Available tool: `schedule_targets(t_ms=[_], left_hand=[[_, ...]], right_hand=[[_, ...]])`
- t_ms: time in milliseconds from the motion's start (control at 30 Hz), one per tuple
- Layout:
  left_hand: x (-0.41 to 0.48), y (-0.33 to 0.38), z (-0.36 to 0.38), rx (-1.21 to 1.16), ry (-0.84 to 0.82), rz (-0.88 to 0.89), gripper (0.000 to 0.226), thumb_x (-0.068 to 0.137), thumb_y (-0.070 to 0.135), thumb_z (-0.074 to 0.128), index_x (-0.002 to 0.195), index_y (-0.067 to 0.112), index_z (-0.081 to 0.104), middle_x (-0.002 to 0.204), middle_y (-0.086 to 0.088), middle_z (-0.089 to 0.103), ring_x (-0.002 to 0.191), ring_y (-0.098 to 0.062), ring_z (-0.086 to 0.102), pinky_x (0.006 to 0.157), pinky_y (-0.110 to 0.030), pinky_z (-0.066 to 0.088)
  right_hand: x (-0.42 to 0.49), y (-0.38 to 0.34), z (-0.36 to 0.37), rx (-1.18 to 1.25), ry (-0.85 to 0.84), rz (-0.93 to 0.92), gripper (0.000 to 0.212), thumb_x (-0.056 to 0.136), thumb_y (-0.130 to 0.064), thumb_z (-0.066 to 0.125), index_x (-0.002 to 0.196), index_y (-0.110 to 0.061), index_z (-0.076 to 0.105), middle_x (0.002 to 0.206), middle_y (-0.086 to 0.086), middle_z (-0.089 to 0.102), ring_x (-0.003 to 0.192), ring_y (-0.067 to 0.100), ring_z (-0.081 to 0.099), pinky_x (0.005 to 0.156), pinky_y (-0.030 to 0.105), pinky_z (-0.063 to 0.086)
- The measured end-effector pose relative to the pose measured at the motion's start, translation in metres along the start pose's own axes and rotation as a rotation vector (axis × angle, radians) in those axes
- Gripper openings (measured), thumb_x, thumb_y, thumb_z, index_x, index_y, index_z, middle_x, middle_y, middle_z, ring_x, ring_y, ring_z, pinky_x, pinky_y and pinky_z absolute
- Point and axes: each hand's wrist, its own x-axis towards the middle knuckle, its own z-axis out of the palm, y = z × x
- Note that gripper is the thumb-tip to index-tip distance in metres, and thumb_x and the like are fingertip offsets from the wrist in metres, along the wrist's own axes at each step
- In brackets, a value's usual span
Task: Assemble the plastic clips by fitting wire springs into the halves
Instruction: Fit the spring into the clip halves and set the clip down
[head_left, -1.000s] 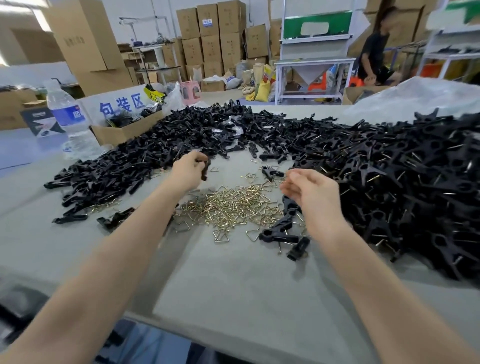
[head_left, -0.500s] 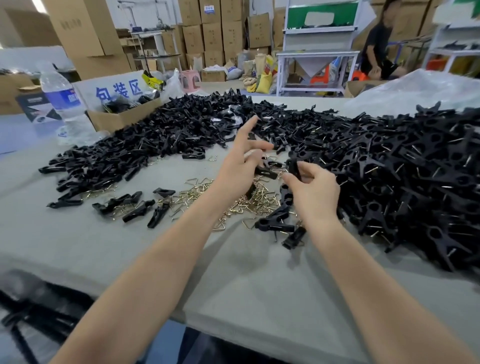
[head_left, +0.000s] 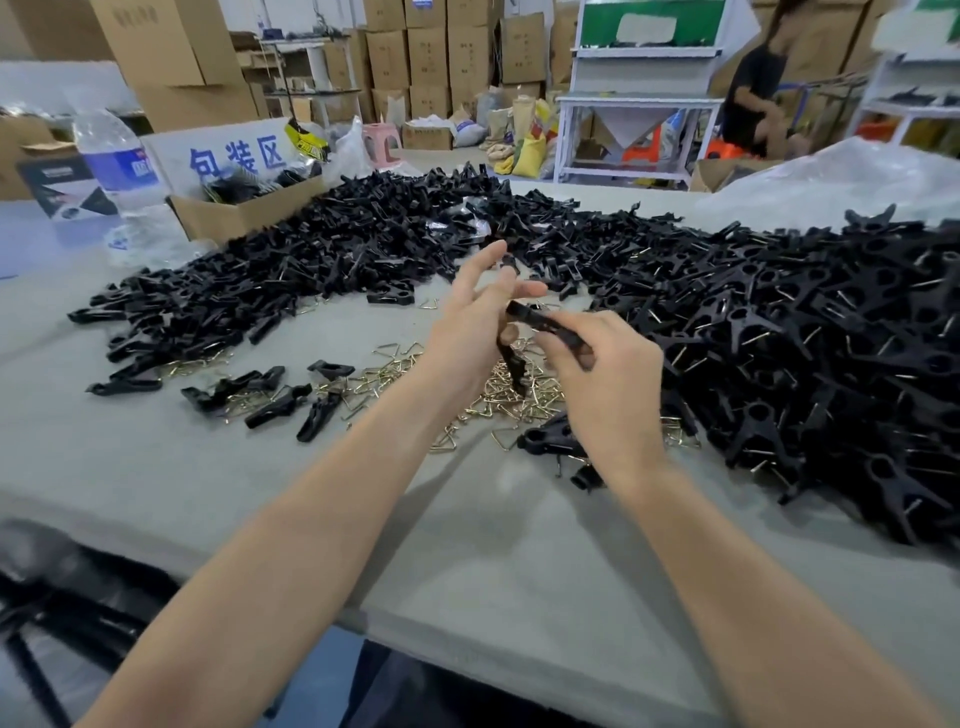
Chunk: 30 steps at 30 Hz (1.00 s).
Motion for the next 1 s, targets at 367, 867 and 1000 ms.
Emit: schedule_targets(t_ms=[367, 867, 1000], left_hand=[[-0.004, 0.012, -0.007, -0.760, 0.236, -0.168, 0.029, 0.087, 0.005, 0.037, 0.104, -0.003, 0.059, 0.080, -0.011, 0.055, 0.057, -0.012, 0.040, 0.046, -0.019, 0.032], [-0.016, -0.010, 0.010, -0.171, -0.082, -0.411, 0.020, 0.098, 0.017, 0.044, 0.091, 0.004, 0.059, 0.071, -0.006, 0.060, 0.052, -0.009, 0.051, 0.049, -0.018, 0.047], [-0.013, -0.005, 0.005, -0.341, -0.168, -0.475, 0.008, 0.085, 0.003, 0.063, 0.090, -0.003, 0.064, 0.080, -0.012, 0.063, 0.061, -0.011, 0.063, 0.055, -0.017, 0.055]], right_hand=[[0.002, -0.002, 0.001, 0.841, -0.092, 0.723, 0.005, 0.087, -0.009, 0.067, 0.084, -0.009, 0.071, 0.084, 0.009, 0.066, 0.069, 0.020, 0.068, 0.057, 0.030, 0.056], [0.012, 0.008, -0.012, 0.862, 0.021, 0.575, 0.024, 0.083, 0.006, 0.066, 0.090, -0.017, 0.071, 0.077, -0.004, 0.075, 0.075, 0.012, 0.072, 0.069, 0.015, 0.053], [0.017, 0.011, -0.017, 0.891, 0.003, 0.553, 0.029, 0.084, 0.011, 0.060, 0.088, -0.015, 0.073, 0.080, -0.003, 0.075, 0.075, 0.010, 0.071, 0.070, 0.015, 0.052]])
